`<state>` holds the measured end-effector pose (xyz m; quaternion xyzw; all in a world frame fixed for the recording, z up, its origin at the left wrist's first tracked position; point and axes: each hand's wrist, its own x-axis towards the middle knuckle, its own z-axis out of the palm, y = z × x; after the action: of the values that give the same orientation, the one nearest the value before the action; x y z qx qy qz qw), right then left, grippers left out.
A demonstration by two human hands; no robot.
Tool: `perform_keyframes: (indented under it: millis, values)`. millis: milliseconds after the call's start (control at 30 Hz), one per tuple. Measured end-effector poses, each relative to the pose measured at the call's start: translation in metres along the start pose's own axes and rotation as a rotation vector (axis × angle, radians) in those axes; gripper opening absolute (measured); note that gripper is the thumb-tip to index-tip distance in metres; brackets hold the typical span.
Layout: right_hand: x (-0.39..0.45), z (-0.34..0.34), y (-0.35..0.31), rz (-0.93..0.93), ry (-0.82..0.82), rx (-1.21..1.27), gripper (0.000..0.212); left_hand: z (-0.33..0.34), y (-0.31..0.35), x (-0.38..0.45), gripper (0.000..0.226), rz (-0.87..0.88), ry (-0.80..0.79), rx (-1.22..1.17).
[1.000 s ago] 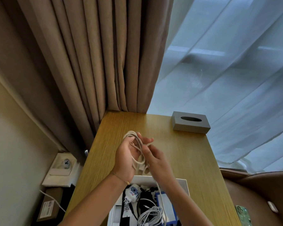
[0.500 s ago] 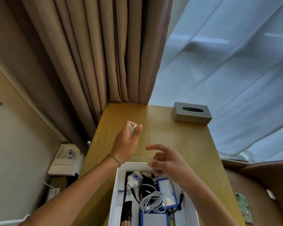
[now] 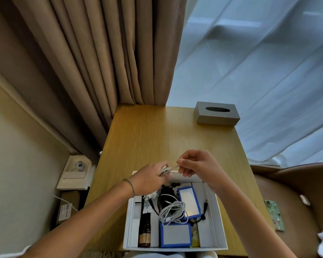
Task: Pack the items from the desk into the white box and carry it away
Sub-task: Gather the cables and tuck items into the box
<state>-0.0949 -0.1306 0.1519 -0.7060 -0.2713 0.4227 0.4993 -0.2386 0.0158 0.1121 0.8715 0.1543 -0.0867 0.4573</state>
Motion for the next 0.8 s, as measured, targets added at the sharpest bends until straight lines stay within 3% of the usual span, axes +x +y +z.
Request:
perform_keyframes:
  millis: [200,400,500,600,700,800]
  values:
    - [-0.003,0.007,0.044,-0.03,0.133,-0.211,0.01,0.017,-0.011,-0.013,0.034,-0.12,-0.07,-0.53]
    - [-0.012,0.046,0.085,-0.116,0.279,-0.479,0.033,0.061,-0.014,-0.01,0.041,-0.265,0.231,-1.155]
    - [-0.018,0.06,0.094,-0.12,0.296,-0.39,0.036,0.076,-0.017,-0.007,0.044,-0.3,0.341,-1.241]
    - [-0.022,0.071,0.1,-0.033,0.168,-0.165,0.038,0.081,-0.024,-0.008,0.05,-0.23,0.371,-1.223]
    - [-0.025,0.078,0.099,0.128,0.062,0.228,0.04,0.085,-0.03,-0.012,0.046,-0.204,0.442,-1.085]
    - [-0.026,0.079,0.099,0.262,0.005,0.338,0.04,0.091,-0.04,-0.02,0.041,-0.152,0.49,-0.889]
